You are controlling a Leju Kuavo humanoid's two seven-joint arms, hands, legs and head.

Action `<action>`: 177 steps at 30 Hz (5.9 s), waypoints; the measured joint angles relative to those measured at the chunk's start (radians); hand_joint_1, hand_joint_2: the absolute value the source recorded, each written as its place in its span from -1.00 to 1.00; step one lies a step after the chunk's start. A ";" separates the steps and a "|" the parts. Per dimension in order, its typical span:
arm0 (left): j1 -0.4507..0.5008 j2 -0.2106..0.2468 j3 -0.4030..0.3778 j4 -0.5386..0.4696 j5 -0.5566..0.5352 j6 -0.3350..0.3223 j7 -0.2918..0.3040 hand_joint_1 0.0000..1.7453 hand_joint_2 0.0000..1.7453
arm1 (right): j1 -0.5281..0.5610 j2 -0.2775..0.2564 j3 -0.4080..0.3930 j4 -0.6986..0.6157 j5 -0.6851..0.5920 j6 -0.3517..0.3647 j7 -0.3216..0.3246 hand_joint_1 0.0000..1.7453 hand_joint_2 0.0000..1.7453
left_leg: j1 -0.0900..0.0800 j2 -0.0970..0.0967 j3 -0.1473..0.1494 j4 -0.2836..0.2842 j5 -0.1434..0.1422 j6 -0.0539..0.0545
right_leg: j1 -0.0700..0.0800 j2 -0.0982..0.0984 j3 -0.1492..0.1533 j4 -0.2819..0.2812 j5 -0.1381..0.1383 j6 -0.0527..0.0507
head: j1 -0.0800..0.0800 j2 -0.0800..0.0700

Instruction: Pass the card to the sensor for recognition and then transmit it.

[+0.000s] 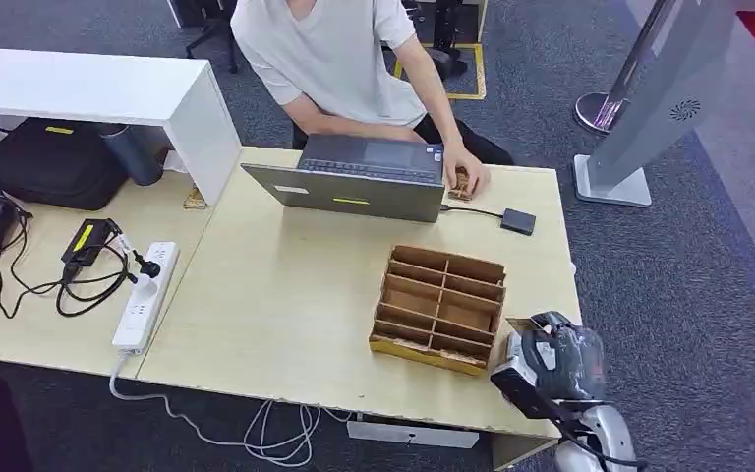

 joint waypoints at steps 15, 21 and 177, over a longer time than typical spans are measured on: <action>0.000 -0.003 0.000 0.001 -0.018 0.009 0.012 -1.00 -1.00 | 0.008 0.003 -0.026 0.018 0.010 -0.006 0.000 1.00 1.00 | 0.000 0.001 0.000 0.000 0.000 0.000 | 0.000 0.001 0.000 0.000 0.000 0.000 | 0.000 0.000; 0.000 -0.003 -0.004 0.001 -0.040 0.008 0.018 -1.00 -1.00 | -0.093 0.003 -0.028 -0.041 0.029 0.047 0.048 1.00 1.00 | 0.000 0.003 0.001 0.000 0.001 0.000 | 0.000 0.003 0.000 0.001 0.001 -0.001 | 0.000 0.000; 0.004 -0.003 0.058 0.011 -0.033 0.053 0.024 -1.00 1.00 | 0.082 0.102 0.131 -0.053 0.491 -0.029 0.209 1.00 1.00 | 0.001 0.008 0.003 0.000 -0.003 -0.006 | 0.003 0.007 -0.001 0.003 -0.001 -0.004 | 0.000 0.000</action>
